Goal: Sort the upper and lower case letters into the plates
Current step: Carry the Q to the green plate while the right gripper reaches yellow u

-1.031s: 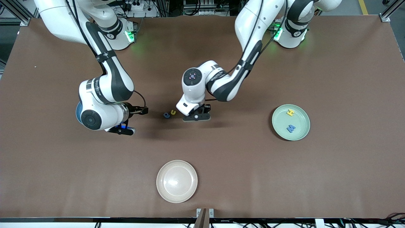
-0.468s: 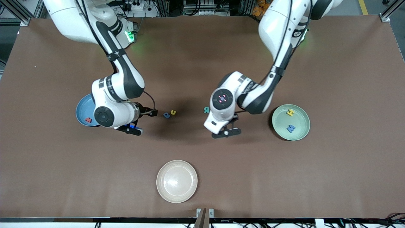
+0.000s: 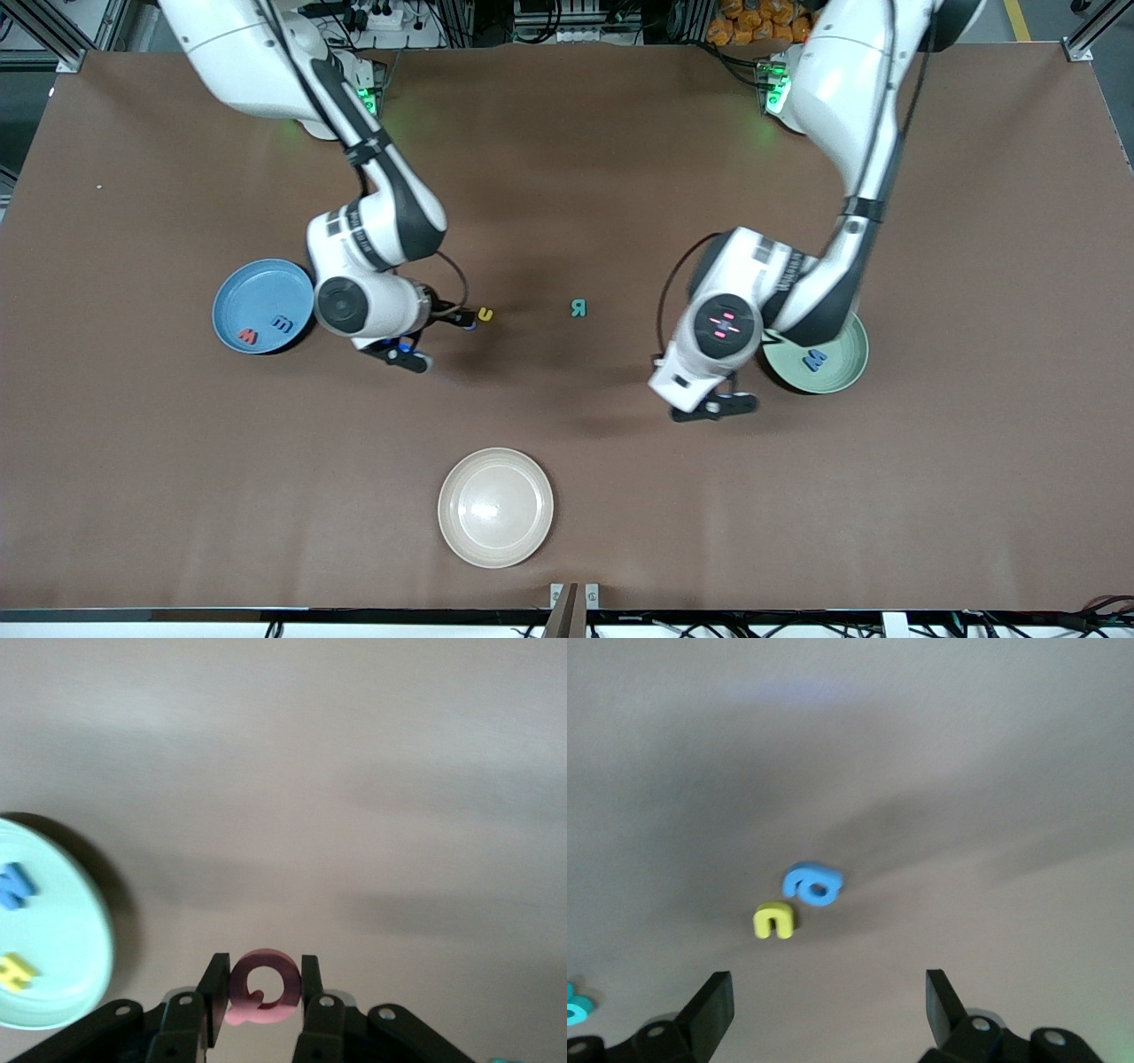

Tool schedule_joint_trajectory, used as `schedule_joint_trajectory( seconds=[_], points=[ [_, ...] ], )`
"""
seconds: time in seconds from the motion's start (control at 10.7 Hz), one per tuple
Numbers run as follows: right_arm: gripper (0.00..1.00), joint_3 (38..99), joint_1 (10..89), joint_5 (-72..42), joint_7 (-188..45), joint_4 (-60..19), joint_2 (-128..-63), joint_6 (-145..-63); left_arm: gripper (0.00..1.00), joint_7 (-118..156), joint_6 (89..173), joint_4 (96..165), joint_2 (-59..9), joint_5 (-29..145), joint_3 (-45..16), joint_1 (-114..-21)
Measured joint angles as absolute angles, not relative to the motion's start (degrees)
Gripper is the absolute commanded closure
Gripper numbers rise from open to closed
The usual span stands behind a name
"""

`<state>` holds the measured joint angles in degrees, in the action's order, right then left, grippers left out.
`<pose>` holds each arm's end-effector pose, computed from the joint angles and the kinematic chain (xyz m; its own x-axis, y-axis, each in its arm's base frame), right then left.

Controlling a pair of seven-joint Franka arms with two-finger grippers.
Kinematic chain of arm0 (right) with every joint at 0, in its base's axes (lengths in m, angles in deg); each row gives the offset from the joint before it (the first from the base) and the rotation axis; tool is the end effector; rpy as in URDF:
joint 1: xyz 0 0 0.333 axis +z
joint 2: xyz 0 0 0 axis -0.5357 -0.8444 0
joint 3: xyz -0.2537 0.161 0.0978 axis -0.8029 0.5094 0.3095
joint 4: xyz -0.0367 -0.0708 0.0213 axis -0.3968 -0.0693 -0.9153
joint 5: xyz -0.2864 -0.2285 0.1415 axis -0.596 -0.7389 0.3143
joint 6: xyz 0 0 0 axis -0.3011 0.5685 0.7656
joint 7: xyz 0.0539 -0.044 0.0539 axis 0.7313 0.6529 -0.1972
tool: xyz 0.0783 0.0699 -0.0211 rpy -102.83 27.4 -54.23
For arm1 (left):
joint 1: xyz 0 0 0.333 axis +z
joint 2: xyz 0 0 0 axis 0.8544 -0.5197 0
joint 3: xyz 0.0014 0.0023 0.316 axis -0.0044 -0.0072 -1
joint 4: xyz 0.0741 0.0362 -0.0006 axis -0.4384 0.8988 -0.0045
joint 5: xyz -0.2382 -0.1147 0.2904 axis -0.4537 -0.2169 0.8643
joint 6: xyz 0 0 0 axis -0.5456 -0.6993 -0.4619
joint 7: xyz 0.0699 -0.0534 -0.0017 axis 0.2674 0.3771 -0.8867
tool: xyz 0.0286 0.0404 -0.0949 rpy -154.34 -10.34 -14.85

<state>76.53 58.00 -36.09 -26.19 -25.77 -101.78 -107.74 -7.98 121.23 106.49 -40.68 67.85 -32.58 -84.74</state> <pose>0.5429 0.3011 0.2339 0.8684 -0.3565 -0.3447 -0.3742 -0.9272 0.0161 0.6446 -0.3152 0.2947 0.9823 0.1241 -0.1406 0.1102 -0.9886 -0.1022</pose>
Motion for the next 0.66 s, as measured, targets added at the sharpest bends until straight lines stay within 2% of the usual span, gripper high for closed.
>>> schedule_joint_trajectory(
  seconds=[0.66],
  points=[
    [0.10, 76.33, 63.13, -35.94, -7.69, -26.54, -105.14, -117.73, 1.00, 16.64, 120.62, 118.57, -34.75, 67.84, -32.74, -69.77]
  ],
)
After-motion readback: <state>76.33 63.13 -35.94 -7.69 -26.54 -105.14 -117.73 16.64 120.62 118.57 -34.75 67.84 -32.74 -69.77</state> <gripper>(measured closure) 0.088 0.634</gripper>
